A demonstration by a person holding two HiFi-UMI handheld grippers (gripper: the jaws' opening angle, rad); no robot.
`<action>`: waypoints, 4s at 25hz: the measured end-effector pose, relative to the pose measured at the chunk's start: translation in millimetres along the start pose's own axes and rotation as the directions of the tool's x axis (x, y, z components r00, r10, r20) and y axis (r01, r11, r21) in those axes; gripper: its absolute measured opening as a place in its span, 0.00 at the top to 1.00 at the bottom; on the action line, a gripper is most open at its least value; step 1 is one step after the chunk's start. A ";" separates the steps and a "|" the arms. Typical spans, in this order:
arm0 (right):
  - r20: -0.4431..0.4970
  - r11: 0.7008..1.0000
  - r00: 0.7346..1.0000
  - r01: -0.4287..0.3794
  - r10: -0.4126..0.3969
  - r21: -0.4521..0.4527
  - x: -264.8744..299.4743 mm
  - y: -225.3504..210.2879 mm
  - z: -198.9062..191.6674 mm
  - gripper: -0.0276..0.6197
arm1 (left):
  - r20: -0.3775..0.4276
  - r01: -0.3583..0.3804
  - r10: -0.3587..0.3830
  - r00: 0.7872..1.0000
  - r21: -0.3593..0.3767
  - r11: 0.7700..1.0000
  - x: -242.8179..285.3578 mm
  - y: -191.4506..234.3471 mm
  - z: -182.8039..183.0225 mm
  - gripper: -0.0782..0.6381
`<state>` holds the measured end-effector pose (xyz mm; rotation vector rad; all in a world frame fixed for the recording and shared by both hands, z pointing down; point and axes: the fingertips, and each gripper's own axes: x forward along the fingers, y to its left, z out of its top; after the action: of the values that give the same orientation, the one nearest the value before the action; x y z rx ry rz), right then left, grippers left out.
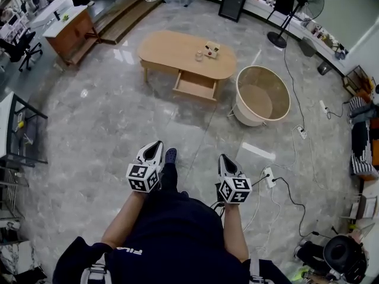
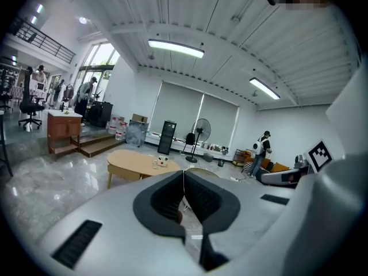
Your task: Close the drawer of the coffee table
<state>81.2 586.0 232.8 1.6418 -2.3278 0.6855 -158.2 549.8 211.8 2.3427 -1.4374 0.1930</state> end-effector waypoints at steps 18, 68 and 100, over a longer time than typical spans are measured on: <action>-0.036 0.998 0.999 -0.032 0.030 -0.062 96.6 -11.4 46.1 0.91 | 0.006 0.017 -0.017 1.000 -0.069 0.997 83.3 53.5 36.8 0.85; -0.034 0.993 0.995 0.101 -0.099 0.063 346.7 -47.4 184.2 0.91 | -0.119 0.205 -0.208 0.971 -0.034 0.978 328.4 208.9 138.4 0.86; -0.036 0.991 0.993 0.116 -0.114 0.061 364.4 -106.6 206.0 0.91 | -0.106 0.165 -0.164 0.981 -0.001 0.986 384.5 195.9 149.5 0.86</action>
<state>69.4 154.2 235.7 1.7618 -2.1904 0.7627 -163.7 94.2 243.4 2.4053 -1.1890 0.2722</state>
